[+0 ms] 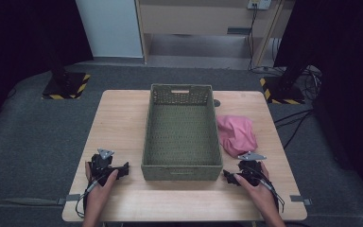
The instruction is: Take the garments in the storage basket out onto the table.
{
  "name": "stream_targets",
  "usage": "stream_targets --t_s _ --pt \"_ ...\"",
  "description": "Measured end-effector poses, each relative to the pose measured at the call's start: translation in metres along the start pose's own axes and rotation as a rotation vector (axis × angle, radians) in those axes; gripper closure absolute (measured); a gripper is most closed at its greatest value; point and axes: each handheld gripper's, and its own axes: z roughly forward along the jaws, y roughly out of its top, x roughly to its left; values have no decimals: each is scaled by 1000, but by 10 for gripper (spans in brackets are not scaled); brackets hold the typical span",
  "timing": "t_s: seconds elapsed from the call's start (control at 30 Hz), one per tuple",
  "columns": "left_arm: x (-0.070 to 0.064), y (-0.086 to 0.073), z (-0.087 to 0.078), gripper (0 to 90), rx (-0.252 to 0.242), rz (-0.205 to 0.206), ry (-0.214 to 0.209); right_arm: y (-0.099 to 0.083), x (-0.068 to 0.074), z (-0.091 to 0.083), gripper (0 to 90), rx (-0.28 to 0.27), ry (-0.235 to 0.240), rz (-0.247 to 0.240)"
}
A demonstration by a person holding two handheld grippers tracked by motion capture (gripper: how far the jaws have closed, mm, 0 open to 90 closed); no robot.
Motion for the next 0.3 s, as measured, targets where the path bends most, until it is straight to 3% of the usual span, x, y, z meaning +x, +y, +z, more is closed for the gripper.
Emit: stream_targets --t_s 0.3 --pt "0 0 0 0 0 0 0 -3 3 3 4 -21 -22 -14"
